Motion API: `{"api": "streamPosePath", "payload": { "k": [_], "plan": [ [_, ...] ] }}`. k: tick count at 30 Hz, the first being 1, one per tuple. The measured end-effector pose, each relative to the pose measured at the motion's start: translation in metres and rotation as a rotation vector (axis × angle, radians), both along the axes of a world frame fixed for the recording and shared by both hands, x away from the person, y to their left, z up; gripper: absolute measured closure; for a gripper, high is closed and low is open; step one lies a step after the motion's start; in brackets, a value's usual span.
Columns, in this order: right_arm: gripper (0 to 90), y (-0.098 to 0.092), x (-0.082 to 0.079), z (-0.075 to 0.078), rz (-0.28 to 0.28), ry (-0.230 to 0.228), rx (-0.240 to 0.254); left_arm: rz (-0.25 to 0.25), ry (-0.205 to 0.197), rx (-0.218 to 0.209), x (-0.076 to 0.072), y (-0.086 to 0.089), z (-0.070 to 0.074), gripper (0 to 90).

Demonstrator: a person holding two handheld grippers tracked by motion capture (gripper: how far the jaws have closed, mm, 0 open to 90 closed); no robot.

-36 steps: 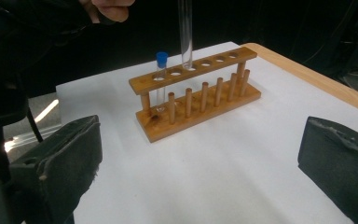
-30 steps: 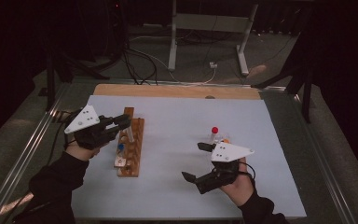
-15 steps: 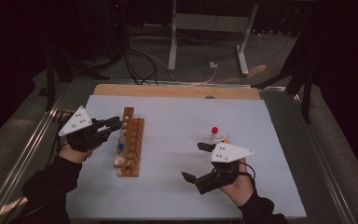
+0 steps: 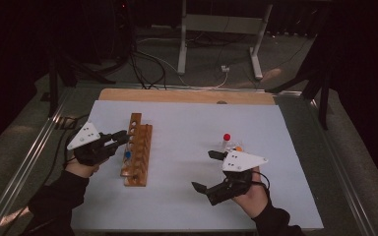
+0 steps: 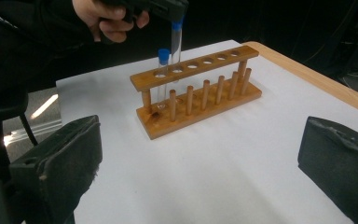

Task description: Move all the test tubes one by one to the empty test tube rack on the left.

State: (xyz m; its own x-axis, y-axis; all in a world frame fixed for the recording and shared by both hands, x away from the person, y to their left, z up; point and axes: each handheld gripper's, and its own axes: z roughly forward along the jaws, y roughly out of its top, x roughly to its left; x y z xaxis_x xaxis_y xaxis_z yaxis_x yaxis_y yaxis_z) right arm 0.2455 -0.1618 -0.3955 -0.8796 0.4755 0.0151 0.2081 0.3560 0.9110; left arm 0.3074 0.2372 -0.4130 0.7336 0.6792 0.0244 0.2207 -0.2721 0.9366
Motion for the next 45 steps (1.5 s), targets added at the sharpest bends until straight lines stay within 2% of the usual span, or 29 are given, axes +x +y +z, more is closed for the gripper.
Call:
{"api": "streamPosePath", "payload": {
  "k": [12,25,35,40,42,45],
  "plan": [
    [0.0,-0.001,0.000,0.001,0.001,0.006,0.003,0.000,0.026,-0.008,0.000,0.000,-0.017,78.0],
    [0.0,-0.002,0.000,0.002,0.004,0.007,0.005,0.003,0.061,0.011,0.002,-0.002,-0.031,77.9],
    [0.0,-0.001,-0.002,0.003,0.011,0.006,0.005,0.015,0.052,0.019,0.002,-0.001,-0.035,77.7],
    [0.0,-0.001,-0.001,0.003,0.013,0.008,0.004,0.007,0.080,0.008,0.004,0.000,-0.036,76.6],
    [0.0,-0.002,-0.001,0.003,0.011,0.008,0.004,0.011,0.079,0.014,0.004,0.001,-0.036,76.5],
    [0.0,-0.002,-0.001,0.003,0.011,0.007,0.005,0.019,0.082,0.004,0.004,0.002,-0.034,69.4]
  ]
}}
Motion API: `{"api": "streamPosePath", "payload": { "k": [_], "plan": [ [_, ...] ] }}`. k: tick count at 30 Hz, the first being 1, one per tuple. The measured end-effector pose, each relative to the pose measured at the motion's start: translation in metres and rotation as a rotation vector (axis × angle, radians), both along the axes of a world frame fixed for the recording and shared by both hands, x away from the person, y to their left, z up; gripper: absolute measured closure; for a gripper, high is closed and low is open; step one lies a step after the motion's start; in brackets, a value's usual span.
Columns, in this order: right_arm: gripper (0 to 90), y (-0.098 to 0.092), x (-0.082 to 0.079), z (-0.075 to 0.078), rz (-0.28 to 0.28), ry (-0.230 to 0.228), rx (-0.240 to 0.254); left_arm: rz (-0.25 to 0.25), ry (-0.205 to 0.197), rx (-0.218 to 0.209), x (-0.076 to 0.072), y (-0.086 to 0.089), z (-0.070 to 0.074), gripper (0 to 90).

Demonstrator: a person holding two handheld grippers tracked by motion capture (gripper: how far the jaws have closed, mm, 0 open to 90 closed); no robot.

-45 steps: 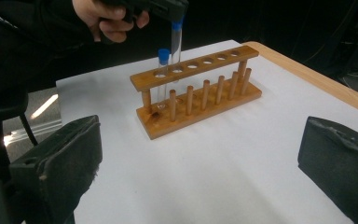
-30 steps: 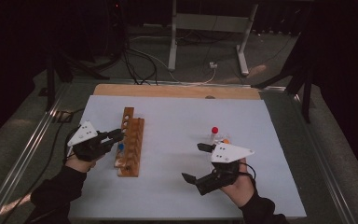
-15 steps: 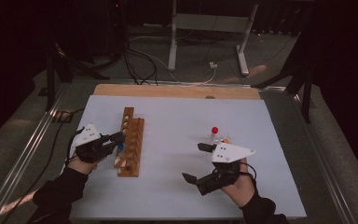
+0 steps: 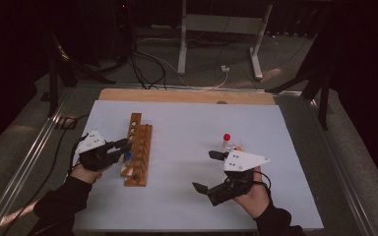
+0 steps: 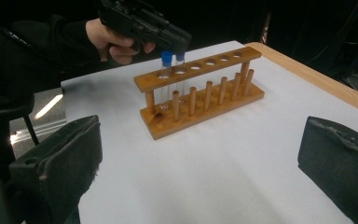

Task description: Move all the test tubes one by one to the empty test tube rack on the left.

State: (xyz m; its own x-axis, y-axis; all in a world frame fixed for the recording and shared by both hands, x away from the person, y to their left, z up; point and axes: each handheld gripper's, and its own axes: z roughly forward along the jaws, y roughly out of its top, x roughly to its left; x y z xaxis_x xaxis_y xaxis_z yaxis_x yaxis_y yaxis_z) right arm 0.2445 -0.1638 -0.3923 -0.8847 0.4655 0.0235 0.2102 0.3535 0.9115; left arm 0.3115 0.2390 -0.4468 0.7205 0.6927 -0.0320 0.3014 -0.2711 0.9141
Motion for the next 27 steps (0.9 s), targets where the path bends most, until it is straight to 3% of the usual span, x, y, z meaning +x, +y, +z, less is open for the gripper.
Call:
{"api": "streamPosePath", "payload": {
  "k": [4,11,15,19,22,25,27],
  "plan": [
    [0.0,-0.001,0.000,0.001,-0.004,-0.003,0.000,-0.001,-0.013,-0.036,-0.003,0.003,0.008,56.7],
    [0.0,-0.006,0.001,0.004,-0.007,-0.005,0.020,-0.004,-0.050,-0.080,-0.014,0.009,0.026,46.5],
    [0.0,-0.010,0.001,0.010,0.002,-0.042,0.035,-0.022,-0.058,-0.111,-0.024,0.011,0.033,34.8],
    [0.0,-0.020,0.003,0.019,-0.012,-0.105,0.054,-0.058,-0.059,-0.137,-0.034,0.011,0.037,15.1],
    [0.0,-0.028,0.004,0.025,-0.029,-0.136,0.048,-0.085,-0.068,-0.164,-0.042,0.012,0.037,8.3],
    [0.0,-0.041,0.006,0.030,-0.060,-0.165,0.063,-0.106,-0.077,-0.158,-0.049,0.013,0.035,2.9],
    [0.0,-0.051,0.010,0.032,-0.093,-0.160,0.075,-0.104,-0.081,-0.143,-0.054,0.013,0.033,2.6]
  ]
}}
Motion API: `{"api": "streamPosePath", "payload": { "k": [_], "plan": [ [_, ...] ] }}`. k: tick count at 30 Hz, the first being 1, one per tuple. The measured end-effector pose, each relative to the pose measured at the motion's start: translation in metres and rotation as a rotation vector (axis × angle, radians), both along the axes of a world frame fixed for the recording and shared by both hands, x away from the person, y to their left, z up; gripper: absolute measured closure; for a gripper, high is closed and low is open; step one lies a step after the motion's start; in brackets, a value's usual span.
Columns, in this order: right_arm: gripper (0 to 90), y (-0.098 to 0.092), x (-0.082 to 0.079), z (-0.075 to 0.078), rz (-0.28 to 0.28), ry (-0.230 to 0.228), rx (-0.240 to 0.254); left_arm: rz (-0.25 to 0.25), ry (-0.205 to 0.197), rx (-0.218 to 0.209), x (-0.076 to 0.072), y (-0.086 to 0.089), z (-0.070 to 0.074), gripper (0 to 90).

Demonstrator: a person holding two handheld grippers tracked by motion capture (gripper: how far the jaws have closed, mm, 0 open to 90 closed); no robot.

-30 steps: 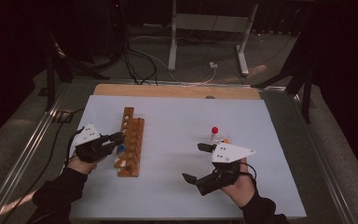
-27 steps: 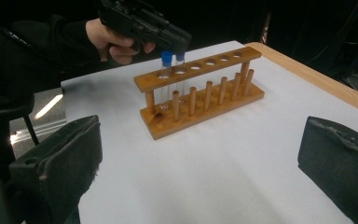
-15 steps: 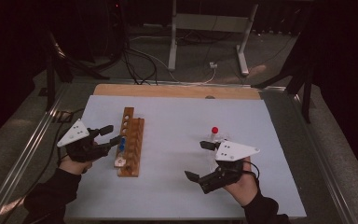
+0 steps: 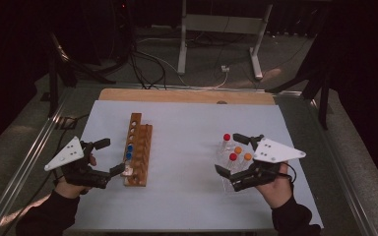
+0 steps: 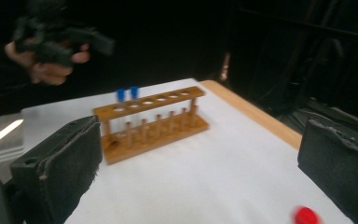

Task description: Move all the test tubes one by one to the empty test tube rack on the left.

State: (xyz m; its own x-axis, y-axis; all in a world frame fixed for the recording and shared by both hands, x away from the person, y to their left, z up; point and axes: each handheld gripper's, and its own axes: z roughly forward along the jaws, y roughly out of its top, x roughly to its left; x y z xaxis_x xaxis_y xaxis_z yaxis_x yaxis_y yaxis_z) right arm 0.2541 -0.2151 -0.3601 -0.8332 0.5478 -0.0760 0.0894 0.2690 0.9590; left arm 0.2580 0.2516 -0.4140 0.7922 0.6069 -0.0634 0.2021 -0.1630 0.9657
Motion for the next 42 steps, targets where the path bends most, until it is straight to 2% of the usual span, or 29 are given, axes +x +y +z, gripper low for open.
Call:
{"api": "streamPosePath", "payload": {
  "k": [1,3,4,11,13,14,15,17,26,35,42],
  "plan": [
    [0.0,-0.006,0.002,0.001,-0.015,0.002,0.000,-0.003,0.001,-0.002,-0.002,0.000,-0.002,2.5],
    [0.0,-0.017,0.008,0.001,-0.066,0.059,-0.015,0.007,0.003,-0.004,-0.005,0.002,-0.005,2.5],
    [0.0,-0.023,0.011,0.000,-0.075,0.079,-0.007,0.006,0.007,-0.005,-0.007,0.003,-0.007,2.5],
    [2.4,-0.057,0.020,-0.020,-0.186,0.120,-0.004,0.002,0.026,-0.002,-0.011,0.006,-0.017,2.5],
    [8.0,-0.064,0.021,-0.027,-0.214,0.128,0.006,0.004,0.028,-0.002,-0.011,0.006,-0.018,2.5],
    [8.1,-0.067,0.021,-0.032,-0.229,0.146,-0.002,0.006,0.026,-0.002,-0.010,0.006,-0.018,2.5],
    [8.6,-0.069,0.021,-0.035,-0.234,0.152,-0.006,0.010,0.023,-0.005,-0.010,0.005,-0.018,2.5],
    [18.0,-0.074,0.021,-0.043,-0.231,0.179,0.002,0.009,0.021,-0.013,-0.010,0.006,-0.018,2.5],
    [28.5,-0.090,0.022,-0.072,-0.280,0.238,-0.044,0.018,0.018,-0.021,-0.010,0.009,-0.018,2.5],
    [41.7,-0.092,0.025,-0.097,-0.251,0.311,-0.082,0.021,0.016,-0.022,-0.010,0.010,-0.019,2.5],
    [54.5,-0.088,0.028,-0.103,-0.231,0.320,-0.098,0.019,0.019,-0.021,-0.010,0.010,-0.020,2.5]
  ]
}}
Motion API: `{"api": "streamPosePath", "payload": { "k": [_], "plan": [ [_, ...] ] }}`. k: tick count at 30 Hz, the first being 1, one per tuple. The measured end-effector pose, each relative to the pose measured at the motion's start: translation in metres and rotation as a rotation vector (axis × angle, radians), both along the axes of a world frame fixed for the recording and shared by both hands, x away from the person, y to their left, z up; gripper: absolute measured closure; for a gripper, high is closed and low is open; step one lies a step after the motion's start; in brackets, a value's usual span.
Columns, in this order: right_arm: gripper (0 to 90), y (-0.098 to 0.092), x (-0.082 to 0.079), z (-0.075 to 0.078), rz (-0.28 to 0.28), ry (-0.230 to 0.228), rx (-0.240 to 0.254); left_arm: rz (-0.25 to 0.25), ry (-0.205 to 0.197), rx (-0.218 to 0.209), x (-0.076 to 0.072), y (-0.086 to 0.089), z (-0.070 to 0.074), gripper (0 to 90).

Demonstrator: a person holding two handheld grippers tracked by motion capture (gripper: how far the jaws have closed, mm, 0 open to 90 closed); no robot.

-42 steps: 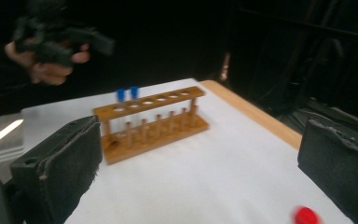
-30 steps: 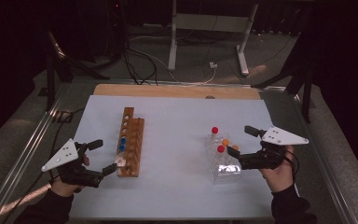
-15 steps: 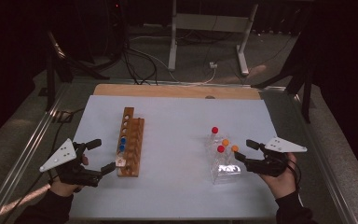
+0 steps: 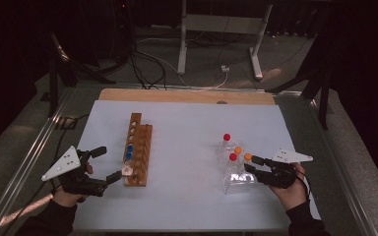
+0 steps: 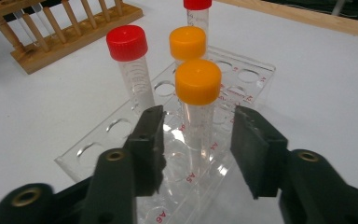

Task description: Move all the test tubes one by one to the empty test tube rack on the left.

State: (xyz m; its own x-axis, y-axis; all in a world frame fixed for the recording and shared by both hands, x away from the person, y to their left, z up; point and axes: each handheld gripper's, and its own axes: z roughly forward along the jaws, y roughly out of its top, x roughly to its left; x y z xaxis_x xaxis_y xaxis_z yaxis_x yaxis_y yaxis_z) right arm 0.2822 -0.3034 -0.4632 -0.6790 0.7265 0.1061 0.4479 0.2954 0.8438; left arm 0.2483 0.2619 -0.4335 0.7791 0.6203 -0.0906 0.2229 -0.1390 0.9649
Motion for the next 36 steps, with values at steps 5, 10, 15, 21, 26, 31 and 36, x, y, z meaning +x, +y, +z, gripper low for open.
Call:
{"api": "streamPosePath", "payload": {
  "k": [5,10,15,21,26,31,36],
  "plan": [
    [61.3,0.003,0.002,-0.002,0.018,0.002,-0.020,-0.001,0.001,0.004,0.000,0.000,-0.001,2.5],
    [68.7,0.007,0.004,-0.002,0.018,0.006,-0.054,-0.005,0.004,0.004,0.001,-0.001,-0.001,2.5],
    [73.1,0.011,0.006,-0.002,0.010,0.008,-0.088,-0.004,0.005,0.004,0.001,0.000,-0.001,2.5],
    [74.6,0.012,0.006,-0.001,-0.001,0.014,-0.092,-0.006,0.007,0.008,0.001,0.000,-0.001,2.5],
    [74.8,0.013,0.005,0.003,-0.002,0.006,-0.102,-0.010,0.009,0.010,0.001,-0.001,-0.001,2.5],
    [74.8,0.013,0.004,0.010,0.001,-0.015,-0.100,-0.016,0.012,0.008,0.001,-0.002,-0.001,2.5],
    [74.8,0.013,0.003,0.016,0.001,-0.030,-0.098,-0.015,0.009,0.012,0.001,-0.001,-0.001,2.5]
  ]
}}
